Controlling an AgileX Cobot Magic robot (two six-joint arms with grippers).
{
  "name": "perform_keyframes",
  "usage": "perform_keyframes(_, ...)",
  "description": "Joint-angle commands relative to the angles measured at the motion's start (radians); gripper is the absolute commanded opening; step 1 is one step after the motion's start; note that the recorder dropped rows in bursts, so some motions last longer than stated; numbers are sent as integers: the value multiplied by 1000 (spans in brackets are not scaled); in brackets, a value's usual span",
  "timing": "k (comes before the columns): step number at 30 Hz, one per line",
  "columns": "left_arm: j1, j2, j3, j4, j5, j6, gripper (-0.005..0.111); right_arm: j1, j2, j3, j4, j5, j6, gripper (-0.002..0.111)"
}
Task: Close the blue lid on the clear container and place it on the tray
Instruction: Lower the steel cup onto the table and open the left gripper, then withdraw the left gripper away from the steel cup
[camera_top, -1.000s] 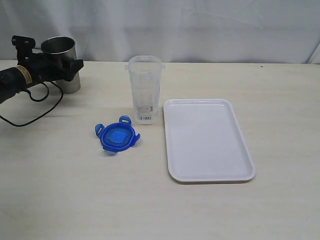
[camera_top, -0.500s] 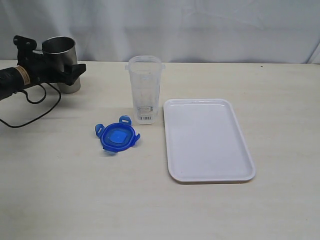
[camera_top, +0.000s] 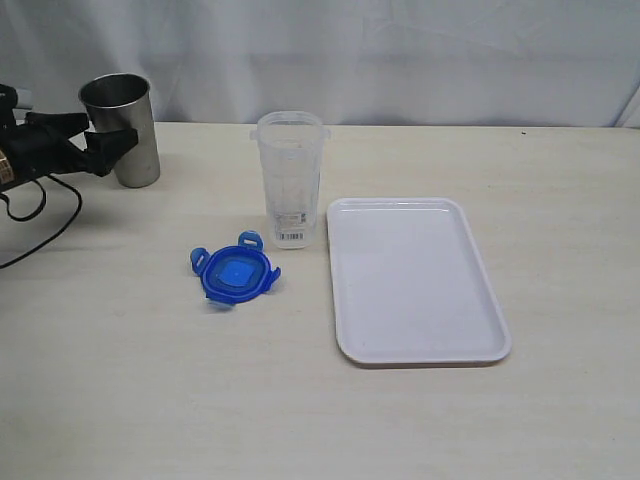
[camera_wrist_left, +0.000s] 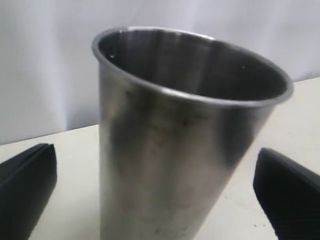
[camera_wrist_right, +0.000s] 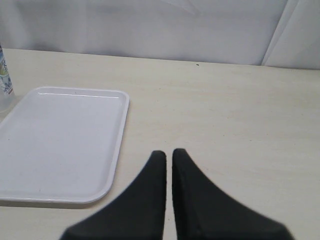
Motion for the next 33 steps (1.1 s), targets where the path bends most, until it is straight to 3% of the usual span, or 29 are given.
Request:
perform_keyframes(1, 9, -11, 24, 47, -100, -2, 105, -7, -4, 3, -7, 1, -1, 5)
perform_keyframes(6, 9, -11, 24, 165, -199, -37, 105, -7, -4, 3, -7, 1, -1, 5)
perform_keyframes(19, 69, -21, 31, 399, -199, -267, 105, -7, -4, 3, -7, 1, -1, 5)
perform_keyframes(27, 134, -57, 124, 460, -199, -363, 105, -7, -4, 3, -7, 1, -1, 5)
perform_keyframes(33, 144, -153, 193, 557, -199, -435, 105, -7, -4, 3, -7, 1, -1, 5)
